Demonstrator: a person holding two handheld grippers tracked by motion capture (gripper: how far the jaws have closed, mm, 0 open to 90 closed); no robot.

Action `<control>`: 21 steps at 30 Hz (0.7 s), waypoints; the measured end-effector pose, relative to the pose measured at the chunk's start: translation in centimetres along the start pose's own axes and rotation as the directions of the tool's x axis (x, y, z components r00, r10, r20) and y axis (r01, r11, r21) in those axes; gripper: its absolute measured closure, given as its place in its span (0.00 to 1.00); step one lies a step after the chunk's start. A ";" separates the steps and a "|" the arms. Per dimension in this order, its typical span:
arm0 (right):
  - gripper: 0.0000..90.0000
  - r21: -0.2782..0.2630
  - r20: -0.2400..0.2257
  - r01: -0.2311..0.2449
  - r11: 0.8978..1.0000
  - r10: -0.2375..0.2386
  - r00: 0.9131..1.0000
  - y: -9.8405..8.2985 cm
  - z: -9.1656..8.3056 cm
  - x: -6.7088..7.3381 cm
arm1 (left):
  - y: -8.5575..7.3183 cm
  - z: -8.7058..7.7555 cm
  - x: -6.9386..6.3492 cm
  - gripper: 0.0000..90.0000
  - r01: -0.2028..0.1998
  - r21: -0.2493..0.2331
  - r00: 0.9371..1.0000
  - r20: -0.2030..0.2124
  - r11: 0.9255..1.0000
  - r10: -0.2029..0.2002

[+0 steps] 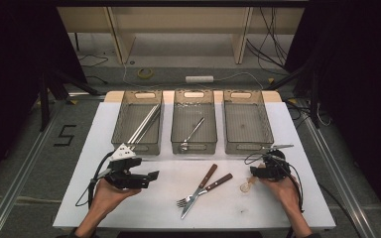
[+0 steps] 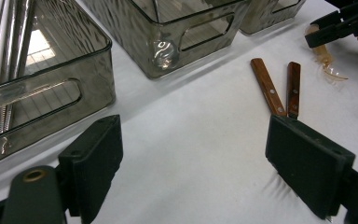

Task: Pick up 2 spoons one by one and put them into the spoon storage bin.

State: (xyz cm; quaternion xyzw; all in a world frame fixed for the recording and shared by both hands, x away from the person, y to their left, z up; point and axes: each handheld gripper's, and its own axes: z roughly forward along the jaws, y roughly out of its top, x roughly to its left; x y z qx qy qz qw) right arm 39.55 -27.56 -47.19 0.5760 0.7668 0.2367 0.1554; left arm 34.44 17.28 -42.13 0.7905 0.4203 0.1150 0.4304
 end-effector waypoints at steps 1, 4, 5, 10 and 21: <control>0.44 -0.002 0.005 0.002 1.000 -0.002 1.000 0.0 0.0 0.1 | 0.0 0.0 -0.1 0.20 0.002 -0.002 1.000 0.000 1.000 -0.002; 0.49 -0.006 0.018 0.014 1.000 -0.014 1.000 0.0 0.1 0.2 | -0.1 0.0 -0.1 0.20 0.000 0.002 1.000 0.003 1.000 0.000; 0.51 -0.009 0.019 0.018 1.000 -0.017 1.000 0.0 0.1 0.3 | -0.1 0.0 -0.2 0.20 0.001 0.002 1.000 0.003 1.000 -0.001; 0.52 -0.012 0.022 0.019 1.000 -0.019 1.000 -0.1 0.1 0.4 | -0.1 0.0 -0.2 0.20 -0.001 0.006 1.000 0.004 1.000 0.001; 0.46 -0.004 0.013 -0.023 1.000 0.023 1.000 -0.4 -0.3 0.2 | -0.1 0.0 -0.3 0.21 0.004 0.013 1.000 0.001 1.000 -0.004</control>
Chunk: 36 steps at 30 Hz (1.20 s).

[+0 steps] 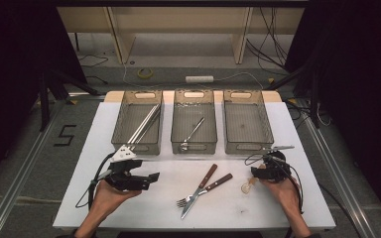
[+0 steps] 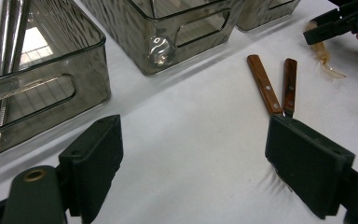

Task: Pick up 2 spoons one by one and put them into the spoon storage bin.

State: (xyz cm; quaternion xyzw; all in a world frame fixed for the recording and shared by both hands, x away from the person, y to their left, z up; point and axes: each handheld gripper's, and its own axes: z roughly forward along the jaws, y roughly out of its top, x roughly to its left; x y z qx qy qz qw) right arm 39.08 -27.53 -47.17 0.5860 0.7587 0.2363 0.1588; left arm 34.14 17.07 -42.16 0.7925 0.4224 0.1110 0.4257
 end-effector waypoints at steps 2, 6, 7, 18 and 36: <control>0.48 0.000 0.003 0.003 1.000 -0.003 1.000 -0.1 0.0 0.2 | 0.0 0.0 0.0 0.21 0.000 0.004 1.000 0.001 1.000 0.000; 0.51 -0.003 0.009 0.014 1.000 -0.014 1.000 -0.2 0.0 0.6 | 0.0 -0.1 0.0 0.21 0.003 0.004 1.000 0.001 1.000 -0.003; 0.52 -0.006 0.011 0.010 1.000 -0.010 1.000 -0.3 0.0 0.6 | 0.0 -0.1 0.0 0.21 0.003 0.004 1.000 0.001 1.000 -0.003; 0.66 -0.025 -0.006 -0.005 1.000 0.005 1.000 -0.4 0.0 0.7 | 0.0 0.2 0.0 0.22 0.007 0.013 1.000 0.000 1.000 -0.007; 0.83 -0.055 -0.157 -0.035 0.998 0.026 0.987 -0.2 -0.1 1.2 | 0.0 0.3 0.2 0.23 0.008 0.022 1.000 0.005 1.000 -0.008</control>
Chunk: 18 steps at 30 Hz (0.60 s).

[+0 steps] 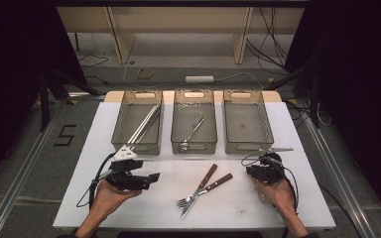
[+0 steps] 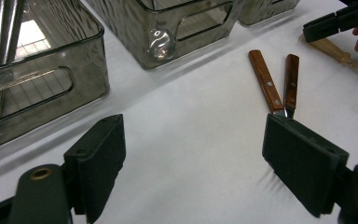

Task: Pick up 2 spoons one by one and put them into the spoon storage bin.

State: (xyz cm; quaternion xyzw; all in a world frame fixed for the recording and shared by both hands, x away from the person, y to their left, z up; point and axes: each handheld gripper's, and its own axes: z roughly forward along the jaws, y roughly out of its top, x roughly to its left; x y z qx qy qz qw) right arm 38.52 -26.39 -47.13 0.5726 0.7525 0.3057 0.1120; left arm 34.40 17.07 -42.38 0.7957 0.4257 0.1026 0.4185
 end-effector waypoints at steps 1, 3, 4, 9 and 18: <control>0.83 -0.007 -0.007 0.003 1.000 -0.003 1.000 0.0 -0.1 0.0 | 0.0 0.0 0.0 0.23 0.002 -0.001 1.000 0.001 1.000 -0.002; 0.83 -0.010 -0.021 0.005 1.000 -0.006 1.000 0.0 -0.2 0.0 | 0.0 0.0 0.0 0.24 0.003 0.001 1.000 0.002 1.000 -0.003; 0.83 -0.012 -0.034 0.007 1.000 -0.008 0.999 0.1 -0.3 0.0 | 0.0 0.0 0.1 0.24 0.004 0.001 1.000 0.002 1.000 -0.004; 0.84 -0.028 -0.075 0.027 0.999 -0.029 0.997 0.1 -0.8 0.3 | 0.0 0.0 0.1 0.24 0.005 0.001 1.000 0.005 1.000 -0.005; 0.84 -0.083 -0.120 0.048 0.995 -0.058 0.991 0.7 -2.0 0.8 | 0.0 -0.1 0.3 0.24 0.008 -0.022 1.000 0.011 1.000 -0.008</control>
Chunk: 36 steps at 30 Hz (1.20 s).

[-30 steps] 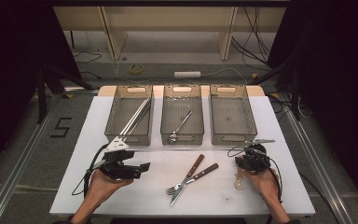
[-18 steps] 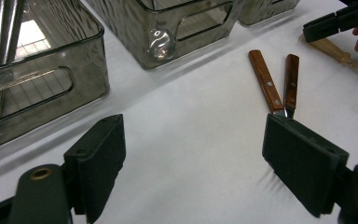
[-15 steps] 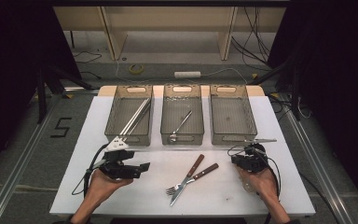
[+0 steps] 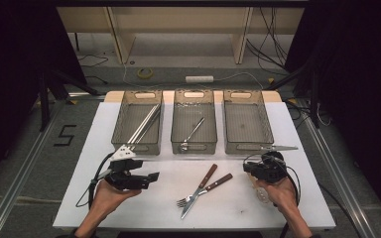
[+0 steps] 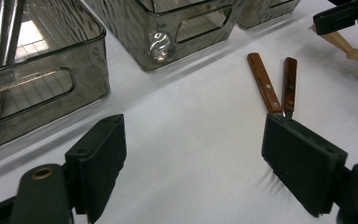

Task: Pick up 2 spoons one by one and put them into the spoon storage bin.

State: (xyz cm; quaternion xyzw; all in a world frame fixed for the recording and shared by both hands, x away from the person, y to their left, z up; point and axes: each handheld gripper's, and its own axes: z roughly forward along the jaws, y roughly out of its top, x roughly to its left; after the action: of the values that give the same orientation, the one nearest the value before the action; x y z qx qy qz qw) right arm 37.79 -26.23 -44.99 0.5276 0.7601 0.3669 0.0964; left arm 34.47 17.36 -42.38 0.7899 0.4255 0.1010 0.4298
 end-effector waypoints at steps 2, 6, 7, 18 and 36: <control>0.83 -0.016 -0.005 0.012 1.000 -0.012 1.000 0.4 -0.4 0.2 | 0.0 -0.1 0.0 0.23 -0.002 -0.009 1.000 0.008 1.000 0.002; 0.83 -0.052 -0.012 0.028 0.998 -0.029 1.000 1.3 -1.0 0.5 | -0.1 -0.2 0.0 0.23 -0.007 -0.028 1.000 0.016 1.000 0.008; 0.83 -0.059 -0.014 0.034 0.998 -0.035 0.999 1.6 -1.1 0.6 | -0.1 -0.2 0.0 0.22 -0.006 -0.033 1.000 0.018 0.999 0.007; 0.83 -0.122 -0.035 0.098 0.988 -0.103 0.994 5.6 -1.2 2.1 | -0.1 -0.8 0.0 0.20 -0.028 -0.117 0.999 0.030 0.993 0.032; 0.83 -0.181 -0.077 0.171 0.969 -0.187 0.979 12.1 0.2 5.4 | -0.6 -2.4 0.5 0.19 -0.045 -0.228 0.998 0.022 0.973 0.051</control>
State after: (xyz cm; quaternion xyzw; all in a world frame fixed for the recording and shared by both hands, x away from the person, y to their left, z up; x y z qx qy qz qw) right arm 44.43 -19.28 -35.91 0.4288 0.7734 0.4457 0.1390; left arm 33.13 19.33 -41.51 0.7468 0.3858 0.1484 0.5209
